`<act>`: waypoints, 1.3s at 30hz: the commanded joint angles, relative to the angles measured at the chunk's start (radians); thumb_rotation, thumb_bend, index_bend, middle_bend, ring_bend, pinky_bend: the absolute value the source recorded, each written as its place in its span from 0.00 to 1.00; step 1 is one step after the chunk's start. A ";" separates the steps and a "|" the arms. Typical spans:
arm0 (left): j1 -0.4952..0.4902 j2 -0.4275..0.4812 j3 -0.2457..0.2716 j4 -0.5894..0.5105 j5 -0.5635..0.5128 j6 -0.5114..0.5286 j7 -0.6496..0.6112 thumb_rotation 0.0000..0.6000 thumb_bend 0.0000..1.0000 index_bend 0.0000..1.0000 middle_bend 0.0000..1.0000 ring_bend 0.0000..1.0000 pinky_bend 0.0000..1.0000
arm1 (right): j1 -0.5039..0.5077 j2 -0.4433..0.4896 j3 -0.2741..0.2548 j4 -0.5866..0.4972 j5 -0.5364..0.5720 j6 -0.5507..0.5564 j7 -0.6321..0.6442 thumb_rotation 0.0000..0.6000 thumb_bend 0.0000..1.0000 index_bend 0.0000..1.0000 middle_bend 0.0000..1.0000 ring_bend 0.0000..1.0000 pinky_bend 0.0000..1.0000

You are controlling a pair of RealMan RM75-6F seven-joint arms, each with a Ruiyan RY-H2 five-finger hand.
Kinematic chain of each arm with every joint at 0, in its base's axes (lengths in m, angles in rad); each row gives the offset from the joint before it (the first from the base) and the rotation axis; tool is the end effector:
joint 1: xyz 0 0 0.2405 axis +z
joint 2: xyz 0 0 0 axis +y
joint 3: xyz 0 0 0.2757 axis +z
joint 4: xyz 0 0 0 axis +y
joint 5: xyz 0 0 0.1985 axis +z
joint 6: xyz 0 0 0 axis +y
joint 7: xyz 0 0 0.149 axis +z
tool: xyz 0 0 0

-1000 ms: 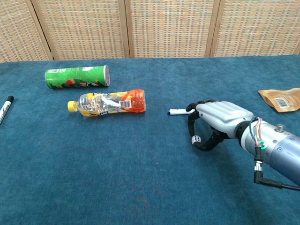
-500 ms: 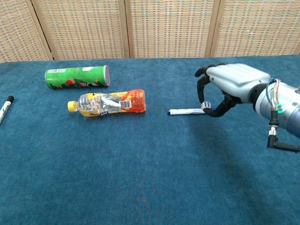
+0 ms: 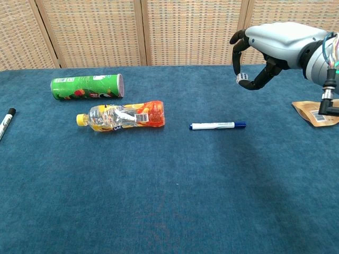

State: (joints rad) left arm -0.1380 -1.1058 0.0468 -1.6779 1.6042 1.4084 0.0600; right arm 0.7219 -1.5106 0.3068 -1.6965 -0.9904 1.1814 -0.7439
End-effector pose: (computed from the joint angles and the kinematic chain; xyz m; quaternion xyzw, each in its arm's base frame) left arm -0.3009 0.1796 0.1480 -0.6703 -0.3909 -0.3658 0.5140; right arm -0.1235 -0.3608 0.0446 0.6985 -0.3020 0.3866 0.5210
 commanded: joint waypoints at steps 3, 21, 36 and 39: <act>-0.001 0.001 0.000 0.000 -0.001 -0.001 -0.003 1.00 0.17 0.00 0.00 0.00 0.00 | 0.008 0.003 -0.002 0.003 0.015 0.006 -0.001 1.00 0.41 0.51 0.12 0.00 0.00; 0.000 0.001 0.001 -0.002 0.000 -0.001 0.000 1.00 0.17 0.00 0.00 0.00 0.00 | 0.001 0.033 -0.040 0.001 0.048 0.022 0.025 1.00 0.38 0.25 0.00 0.00 0.00; 0.000 0.002 0.001 0.000 0.002 0.001 0.000 1.00 0.17 0.00 0.00 0.00 0.00 | -0.116 0.097 -0.144 -0.009 -0.026 0.078 0.154 1.00 0.36 0.25 0.00 0.00 0.00; 0.001 0.001 0.002 0.001 0.003 0.002 0.003 1.00 0.17 0.00 0.00 0.00 0.00 | -0.154 0.113 -0.172 -0.003 -0.066 0.103 0.204 1.00 0.36 0.25 0.00 0.00 0.00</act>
State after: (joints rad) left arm -0.1374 -1.1046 0.0483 -1.6768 1.6075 1.4100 0.0626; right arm 0.5921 -1.4118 0.1546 -1.7018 -1.0320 1.2666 -0.5674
